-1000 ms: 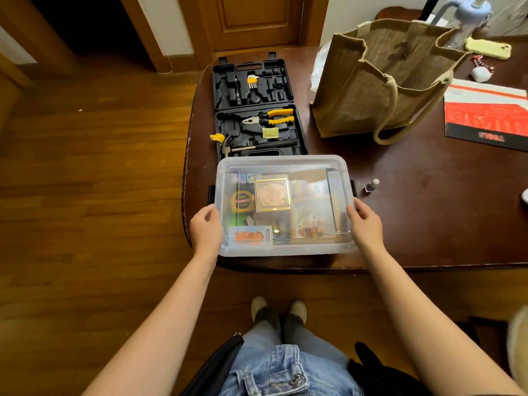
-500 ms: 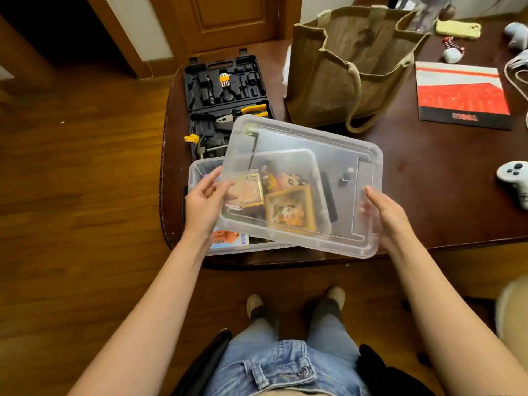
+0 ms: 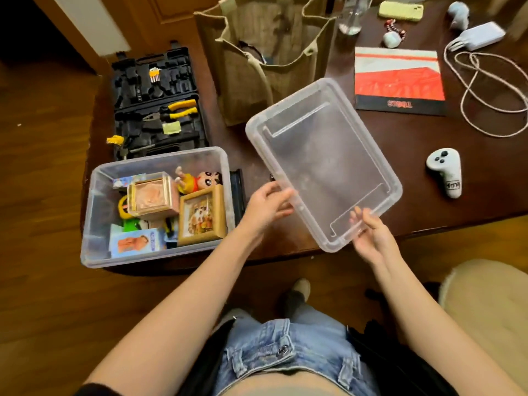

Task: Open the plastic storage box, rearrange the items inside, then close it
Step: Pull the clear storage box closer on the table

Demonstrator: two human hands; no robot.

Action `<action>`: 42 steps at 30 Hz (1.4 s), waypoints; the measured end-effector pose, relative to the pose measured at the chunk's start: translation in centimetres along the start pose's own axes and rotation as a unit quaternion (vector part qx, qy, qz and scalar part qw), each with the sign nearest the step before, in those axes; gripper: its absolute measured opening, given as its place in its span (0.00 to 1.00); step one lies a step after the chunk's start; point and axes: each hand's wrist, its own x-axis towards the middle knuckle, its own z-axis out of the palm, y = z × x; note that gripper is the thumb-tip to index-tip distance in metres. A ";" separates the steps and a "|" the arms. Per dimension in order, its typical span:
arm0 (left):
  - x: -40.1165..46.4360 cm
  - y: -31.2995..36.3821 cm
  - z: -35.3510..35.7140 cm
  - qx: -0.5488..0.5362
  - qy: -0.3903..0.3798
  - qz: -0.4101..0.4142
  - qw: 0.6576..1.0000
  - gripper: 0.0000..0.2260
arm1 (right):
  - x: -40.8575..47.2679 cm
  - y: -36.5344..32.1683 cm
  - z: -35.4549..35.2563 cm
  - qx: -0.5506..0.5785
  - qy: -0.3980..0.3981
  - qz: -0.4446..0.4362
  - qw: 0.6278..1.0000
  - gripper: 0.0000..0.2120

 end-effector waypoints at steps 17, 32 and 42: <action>4.9 -8.2 6.1 0.120 0.028 -0.159 0.980 0.20 | 4.9 -0.4 -5.8 -0.084 0.091 0.087 0.989 0.12; 5.8 -7.7 5.2 0.178 0.110 -0.165 0.964 0.18 | 5.5 -0.6 -4.7 -0.489 0.054 0.186 0.850 0.11; 1.0 1.4 -1.0 0.168 0.034 0.041 0.984 0.10 | 4.0 2.1 7.0 -0.523 -0.092 0.072 0.844 0.09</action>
